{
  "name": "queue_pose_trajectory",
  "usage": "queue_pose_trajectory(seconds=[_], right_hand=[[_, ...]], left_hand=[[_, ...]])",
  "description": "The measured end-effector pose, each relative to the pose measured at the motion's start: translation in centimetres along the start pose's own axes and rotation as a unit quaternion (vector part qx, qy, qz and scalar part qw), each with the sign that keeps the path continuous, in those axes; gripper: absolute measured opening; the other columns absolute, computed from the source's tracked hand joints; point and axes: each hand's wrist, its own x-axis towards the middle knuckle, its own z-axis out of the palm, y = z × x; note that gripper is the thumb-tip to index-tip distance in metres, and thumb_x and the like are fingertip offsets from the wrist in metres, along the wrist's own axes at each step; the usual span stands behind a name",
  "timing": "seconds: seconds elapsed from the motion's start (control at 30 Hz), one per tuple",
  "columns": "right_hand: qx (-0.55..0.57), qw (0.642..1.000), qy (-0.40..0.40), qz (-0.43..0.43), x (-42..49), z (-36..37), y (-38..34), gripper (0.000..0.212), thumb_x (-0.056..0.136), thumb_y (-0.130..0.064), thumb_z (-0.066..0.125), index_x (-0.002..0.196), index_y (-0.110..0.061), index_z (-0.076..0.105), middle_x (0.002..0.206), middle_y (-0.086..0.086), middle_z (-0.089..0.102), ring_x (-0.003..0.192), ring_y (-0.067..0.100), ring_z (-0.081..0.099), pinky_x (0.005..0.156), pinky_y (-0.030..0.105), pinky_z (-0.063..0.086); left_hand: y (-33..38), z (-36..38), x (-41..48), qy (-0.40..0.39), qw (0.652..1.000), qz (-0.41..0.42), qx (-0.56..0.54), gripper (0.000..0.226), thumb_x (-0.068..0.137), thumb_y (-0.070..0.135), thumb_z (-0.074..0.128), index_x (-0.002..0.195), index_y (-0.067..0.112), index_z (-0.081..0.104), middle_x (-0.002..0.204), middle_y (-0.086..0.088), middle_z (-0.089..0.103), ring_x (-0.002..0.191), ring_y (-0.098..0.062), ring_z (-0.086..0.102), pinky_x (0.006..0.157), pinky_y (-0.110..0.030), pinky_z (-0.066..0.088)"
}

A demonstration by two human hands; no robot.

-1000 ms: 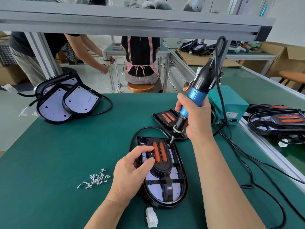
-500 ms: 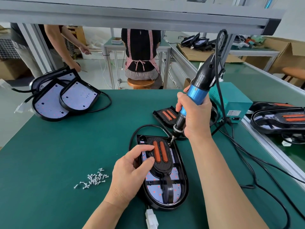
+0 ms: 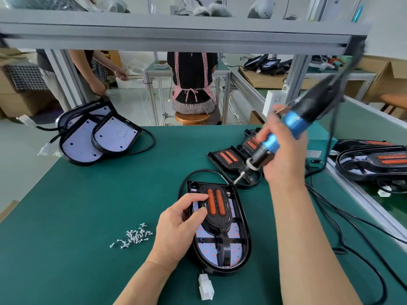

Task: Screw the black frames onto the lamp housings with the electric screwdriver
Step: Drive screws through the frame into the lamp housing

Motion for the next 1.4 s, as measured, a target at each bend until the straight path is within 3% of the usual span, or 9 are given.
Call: queue_pose_trajectory(seconds=[0.1, 0.2, 0.4, 0.5, 0.57, 0.7, 0.83, 1.0, 1.4], right_hand=[[0.122, 0.989, 0.079, 0.019, 0.2, -1.5, -1.4, 0.032, 0.087, -0.018, 0.075, 0.111, -0.012, 0.055, 0.071, -0.002, 0.055, 0.06, 0.011, 0.053, 0.064, 0.024, 0.048], [0.175, 0.972, 0.145, 0.063, -1.2, -3.5, -1.4, 0.028, 0.088, -0.027, 0.074, 0.106, -0.014, 0.057, 0.071, -0.002, 0.056, 0.062, 0.011, 0.054, 0.061, 0.021, 0.049], [0.227, 0.917, 0.262, 0.195, -5.5, -6.1, 0.9, 0.017, 0.093, -0.034, 0.068, 0.095, -0.018, 0.062, 0.075, -0.008, 0.054, 0.065, 0.01, 0.049, 0.076, 0.023, 0.035], [0.248, 0.906, 0.256, 0.229, -7.1, -6.2, 1.3, 0.018, 0.094, -0.037, 0.065, 0.088, -0.02, 0.061, 0.073, -0.011, 0.053, 0.06, 0.007, 0.051, 0.066, 0.021, 0.034], [0.253, 0.905, 0.24, 0.243, -8.1, -6.2, 1.5, 0.019, 0.094, -0.039, 0.064, 0.09, -0.021, 0.061, 0.071, -0.011, 0.052, 0.059, 0.006, 0.052, 0.058, 0.02, 0.035], [0.266, 0.9, 0.212, 0.271, -8.9, -6.4, 1.8, 0.02, 0.095, -0.04, 0.061, 0.092, -0.02, 0.061, 0.07, -0.012, 0.049, 0.059, 0.005, 0.049, 0.057, 0.02, 0.033], [0.263, 0.901, 0.217, 0.267, -8.5, -7.0, 2.1, 0.02, 0.094, -0.041, 0.06, 0.092, -0.022, 0.062, 0.07, -0.012, 0.049, 0.058, 0.005, 0.049, 0.058, 0.021, 0.032], [0.272, 0.901, 0.211, 0.264, -8.4, -7.3, 2.7, 0.021, 0.094, -0.042, 0.06, 0.089, -0.022, 0.062, 0.069, -0.012, 0.049, 0.058, 0.005, 0.048, 0.059, 0.021, 0.03], [0.271, 0.905, 0.192, 0.266, -8.4, -7.6, 3.3, 0.02, 0.094, -0.041, 0.061, 0.088, -0.022, 0.062, 0.067, -0.012, 0.052, 0.057, 0.004, 0.048, 0.057, 0.021, 0.032]], left_hand=[[0.1, 0.1, -0.2, 0.018, 1.0, 0.012, 0.021, 0.038, 0.073, 0.049, 0.058, 0.107, 0.042, 0.072, 0.083, -0.02, 0.067, 0.071, -0.023, 0.054, 0.078, -0.049, 0.054], [0.2, 0.0, -0.2, 0.031, 0.998, 0.021, 0.051, 0.031, 0.078, 0.044, 0.054, 0.103, 0.049, 0.071, 0.059, 0.005, 0.053, 0.056, -0.011, 0.038, 0.057, -0.03, 0.038], [0.6, 0.2, -0.4, 0.034, 0.995, 0.038, 0.087, 0.03, 0.08, 0.04, 0.052, 0.096, 0.058, 0.069, 0.078, -0.006, 0.068, 0.053, -0.01, 0.038, 0.06, -0.03, 0.041], [0.7, 0.1, -0.5, 0.036, 0.994, 0.044, 0.095, 0.029, 0.081, 0.05, 0.05, 0.101, 0.065, 0.064, 0.078, 0.004, 0.069, 0.061, -0.01, 0.048, 0.069, -0.033, 0.048], [0.6, 0.1, -0.6, 0.052, 0.992, 0.052, 0.102, 0.036, 0.082, 0.061, 0.045, 0.115, 0.069, 0.056, 0.078, 0.012, 0.068, 0.067, -0.009, 0.054, 0.073, -0.023, 0.048], [1.0, 0.3, -1.4, 0.158, 0.977, 0.09, 0.112, 0.042, 0.096, 0.05, 0.047, 0.136, 0.038, 0.053, 0.076, 0.016, 0.058, 0.077, -0.006, 0.054, 0.079, -0.022, 0.045], [1.1, -3.2, -0.8, 0.244, 0.938, 0.06, 0.239, 0.013, 0.094, 0.013, 0.057, 0.095, 0.021, 0.067, 0.077, 0.015, 0.061, 0.088, -0.022, 0.058, 0.072, -0.035, 0.045], [1.6, -9.3, 0.3, 0.175, 0.924, -0.105, 0.322, 0.022, 0.086, 0.011, 0.059, 0.072, 0.027, 0.065, 0.075, 0.01, 0.066, 0.079, -0.024, 0.062, 0.061, -0.029, 0.048], [2.7, -10.6, 1.0, 0.032, 0.894, -0.14, 0.425, 0.019, 0.083, 0.01, 0.07, 0.07, 0.022, 0.066, 0.071, 0.006, 0.065, 0.06, -0.014, 0.058, 0.054, -0.024, 0.044]])
